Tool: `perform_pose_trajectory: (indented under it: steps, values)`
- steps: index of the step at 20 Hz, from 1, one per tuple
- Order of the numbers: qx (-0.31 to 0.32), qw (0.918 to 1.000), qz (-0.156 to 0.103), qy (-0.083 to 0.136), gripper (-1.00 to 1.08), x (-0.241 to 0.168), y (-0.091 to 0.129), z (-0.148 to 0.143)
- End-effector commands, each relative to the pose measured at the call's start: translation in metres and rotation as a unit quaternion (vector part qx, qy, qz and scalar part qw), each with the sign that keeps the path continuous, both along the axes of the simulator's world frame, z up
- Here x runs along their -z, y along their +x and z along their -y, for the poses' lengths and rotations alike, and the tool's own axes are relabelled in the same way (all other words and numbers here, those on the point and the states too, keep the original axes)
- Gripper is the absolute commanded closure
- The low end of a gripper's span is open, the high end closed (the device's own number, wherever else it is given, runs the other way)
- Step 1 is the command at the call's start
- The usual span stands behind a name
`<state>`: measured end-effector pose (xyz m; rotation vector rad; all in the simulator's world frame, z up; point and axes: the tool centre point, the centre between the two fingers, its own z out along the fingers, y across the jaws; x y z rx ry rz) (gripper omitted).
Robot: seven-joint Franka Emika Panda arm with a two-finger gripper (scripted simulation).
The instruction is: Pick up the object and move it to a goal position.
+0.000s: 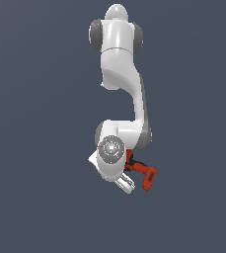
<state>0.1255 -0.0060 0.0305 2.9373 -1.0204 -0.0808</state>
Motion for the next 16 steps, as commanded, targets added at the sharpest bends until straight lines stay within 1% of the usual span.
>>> perform_pose_trajectory:
  steps: [1, 8, 16]
  values:
    - [-0.002, 1.0, 0.001, 0.002, 1.08, -0.002, 0.008, -0.019]
    - [-0.002, 1.0, 0.001, 0.002, 1.08, -0.002, 0.019, -0.04]
    - [-0.002, 1.0, 0.001, 0.002, 1.08, -0.002, 0.023, -0.046]
